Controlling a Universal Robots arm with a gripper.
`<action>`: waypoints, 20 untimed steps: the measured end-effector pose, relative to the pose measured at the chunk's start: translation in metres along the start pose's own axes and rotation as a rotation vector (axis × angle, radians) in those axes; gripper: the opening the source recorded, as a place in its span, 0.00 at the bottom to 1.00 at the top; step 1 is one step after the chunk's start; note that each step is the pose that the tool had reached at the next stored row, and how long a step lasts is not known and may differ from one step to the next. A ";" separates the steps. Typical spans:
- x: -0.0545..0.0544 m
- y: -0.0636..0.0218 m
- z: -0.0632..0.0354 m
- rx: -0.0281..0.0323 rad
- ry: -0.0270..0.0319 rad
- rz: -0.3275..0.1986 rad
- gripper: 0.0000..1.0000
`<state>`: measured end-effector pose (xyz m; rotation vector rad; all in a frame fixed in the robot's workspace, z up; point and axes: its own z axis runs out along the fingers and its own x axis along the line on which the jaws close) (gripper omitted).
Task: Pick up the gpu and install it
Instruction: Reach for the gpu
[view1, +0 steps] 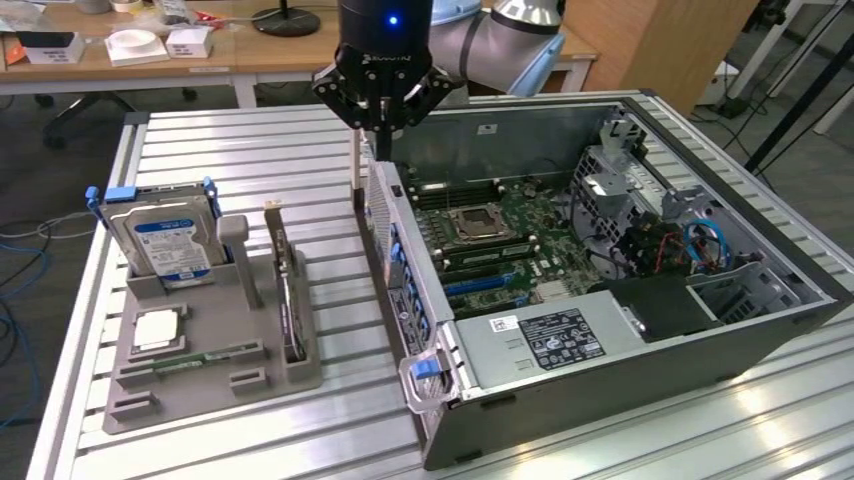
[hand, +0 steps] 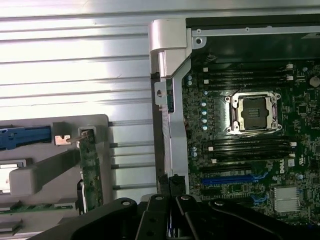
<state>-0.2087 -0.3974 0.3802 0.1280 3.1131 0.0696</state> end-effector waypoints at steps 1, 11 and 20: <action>0.001 -0.0001 0.0000 0.0000 0.0000 0.000 0.14; 0.007 -0.0006 0.0004 0.0000 -0.0001 0.000 0.14; 0.011 -0.0010 0.0006 0.0000 -0.0001 0.000 0.14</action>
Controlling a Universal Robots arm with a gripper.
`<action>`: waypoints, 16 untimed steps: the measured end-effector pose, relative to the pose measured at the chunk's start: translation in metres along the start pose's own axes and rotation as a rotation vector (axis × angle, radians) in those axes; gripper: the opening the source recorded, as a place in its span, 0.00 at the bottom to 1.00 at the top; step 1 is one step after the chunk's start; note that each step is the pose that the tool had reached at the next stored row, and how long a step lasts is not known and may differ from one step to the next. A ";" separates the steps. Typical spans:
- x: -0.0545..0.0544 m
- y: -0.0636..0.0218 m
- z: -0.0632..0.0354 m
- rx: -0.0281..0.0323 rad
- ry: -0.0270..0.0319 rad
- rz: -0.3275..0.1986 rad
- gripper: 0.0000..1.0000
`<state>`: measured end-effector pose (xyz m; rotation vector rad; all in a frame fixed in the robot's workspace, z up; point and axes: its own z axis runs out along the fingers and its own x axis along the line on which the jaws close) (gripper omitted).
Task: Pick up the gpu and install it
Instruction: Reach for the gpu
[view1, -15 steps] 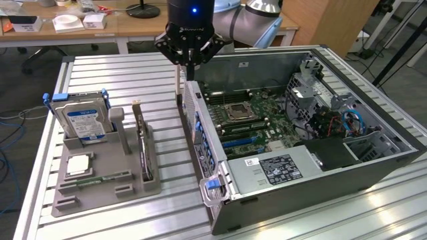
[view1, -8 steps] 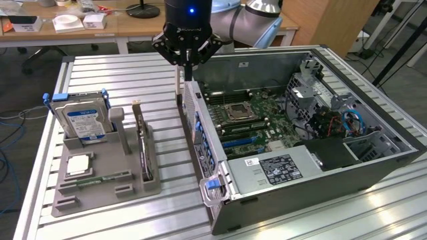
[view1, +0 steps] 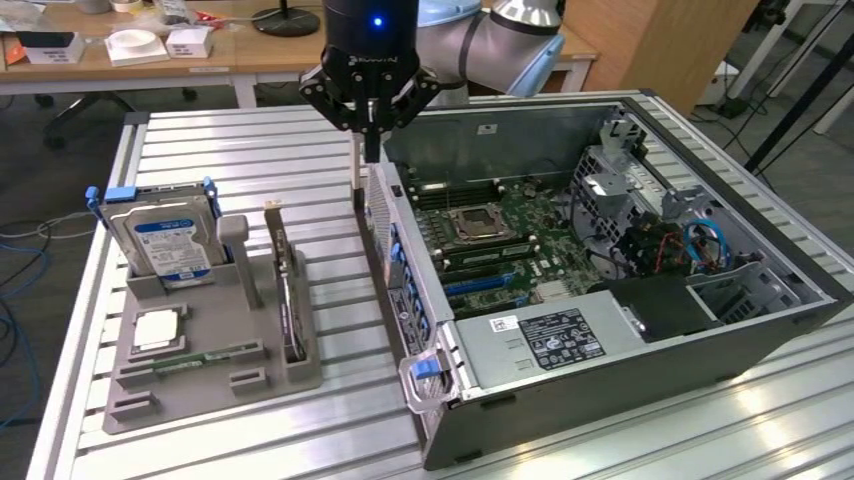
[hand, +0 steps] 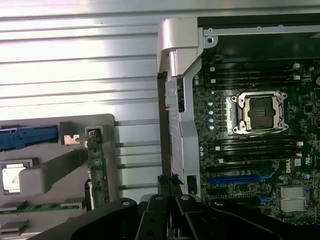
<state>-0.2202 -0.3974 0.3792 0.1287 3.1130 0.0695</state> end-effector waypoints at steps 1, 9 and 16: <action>0.001 -0.0001 0.0000 0.0000 0.0000 0.000 0.14; 0.005 -0.0004 0.0002 0.0000 0.0000 0.000 0.14; 0.008 -0.0007 0.0004 0.0000 0.0000 0.000 0.14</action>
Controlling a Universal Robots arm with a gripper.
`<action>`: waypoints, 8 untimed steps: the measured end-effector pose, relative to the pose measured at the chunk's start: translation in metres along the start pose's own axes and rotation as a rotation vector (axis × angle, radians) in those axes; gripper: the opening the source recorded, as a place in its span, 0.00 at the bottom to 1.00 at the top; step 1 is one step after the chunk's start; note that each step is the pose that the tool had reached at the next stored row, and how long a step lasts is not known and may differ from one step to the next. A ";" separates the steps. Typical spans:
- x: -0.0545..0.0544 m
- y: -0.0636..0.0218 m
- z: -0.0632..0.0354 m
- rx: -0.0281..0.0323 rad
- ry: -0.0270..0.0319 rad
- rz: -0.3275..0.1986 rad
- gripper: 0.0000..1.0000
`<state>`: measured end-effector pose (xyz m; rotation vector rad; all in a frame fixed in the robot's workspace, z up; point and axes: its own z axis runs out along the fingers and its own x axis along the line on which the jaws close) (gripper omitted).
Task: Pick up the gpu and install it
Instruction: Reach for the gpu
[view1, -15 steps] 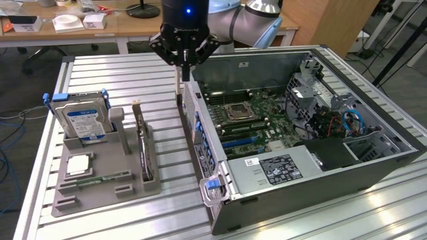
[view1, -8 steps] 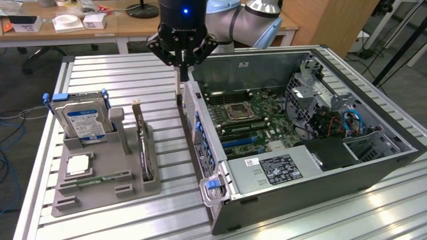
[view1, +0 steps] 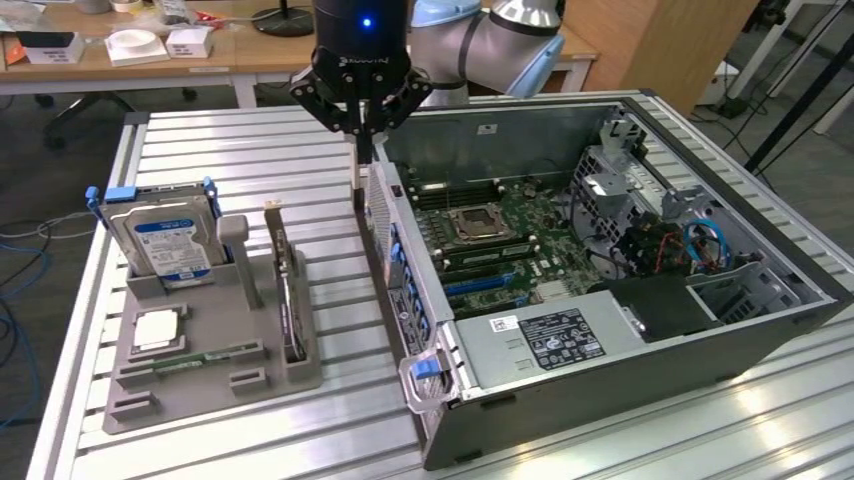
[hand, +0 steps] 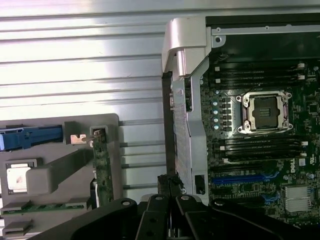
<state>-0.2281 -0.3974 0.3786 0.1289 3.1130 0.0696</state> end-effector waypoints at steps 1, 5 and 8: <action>0.000 0.0000 0.0000 0.0000 0.0000 0.000 0.14; 0.002 -0.0001 0.0000 0.0000 0.0000 0.000 0.14; 0.003 -0.0002 0.0001 0.0001 0.0000 0.000 0.14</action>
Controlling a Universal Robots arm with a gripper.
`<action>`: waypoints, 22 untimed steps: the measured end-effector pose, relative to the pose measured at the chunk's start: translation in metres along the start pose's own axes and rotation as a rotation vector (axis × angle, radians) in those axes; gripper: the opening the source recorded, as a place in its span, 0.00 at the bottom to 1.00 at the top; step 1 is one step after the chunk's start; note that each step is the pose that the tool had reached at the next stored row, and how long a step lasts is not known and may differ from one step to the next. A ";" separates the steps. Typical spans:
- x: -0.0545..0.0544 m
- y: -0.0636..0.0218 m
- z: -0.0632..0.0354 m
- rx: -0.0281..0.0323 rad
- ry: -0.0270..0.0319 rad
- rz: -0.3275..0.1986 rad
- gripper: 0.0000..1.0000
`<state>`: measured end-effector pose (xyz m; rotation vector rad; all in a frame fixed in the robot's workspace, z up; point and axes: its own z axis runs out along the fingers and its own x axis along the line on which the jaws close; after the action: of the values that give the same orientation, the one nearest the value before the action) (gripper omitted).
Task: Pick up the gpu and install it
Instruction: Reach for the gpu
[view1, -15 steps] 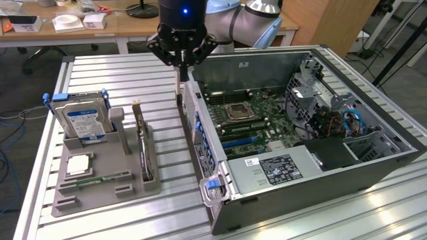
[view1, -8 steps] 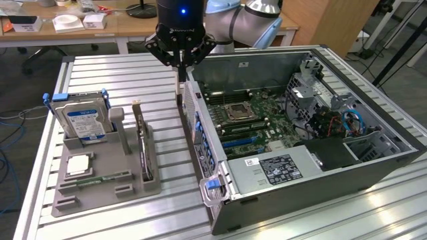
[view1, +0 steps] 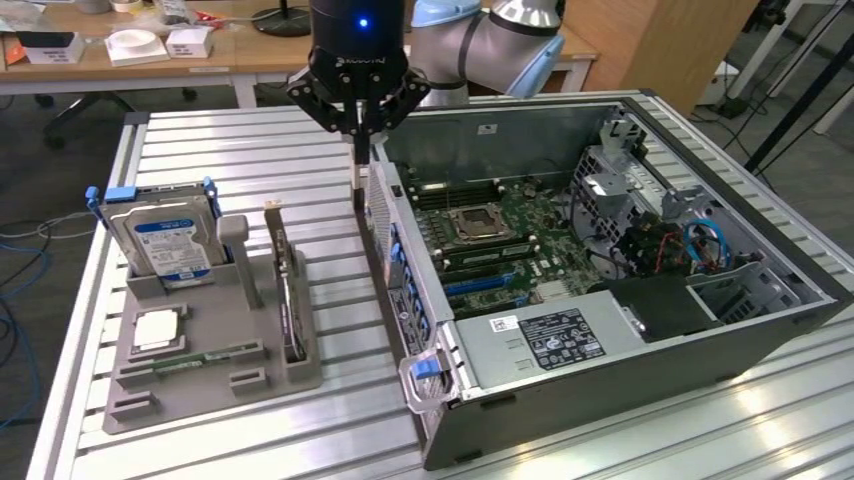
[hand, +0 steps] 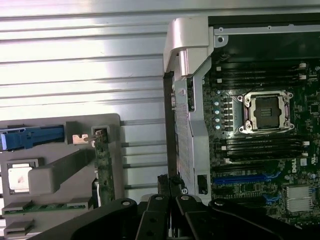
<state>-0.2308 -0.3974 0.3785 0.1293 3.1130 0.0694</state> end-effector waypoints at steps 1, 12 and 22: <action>0.001 -0.0001 0.0000 0.0000 0.0001 0.000 0.14; 0.031 -0.0045 -0.0004 -0.0001 0.0000 0.000 0.14; 0.071 -0.0179 -0.0018 -0.0001 -0.0001 0.000 0.14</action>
<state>-0.3032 -0.4094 0.3778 0.1290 3.1129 0.0695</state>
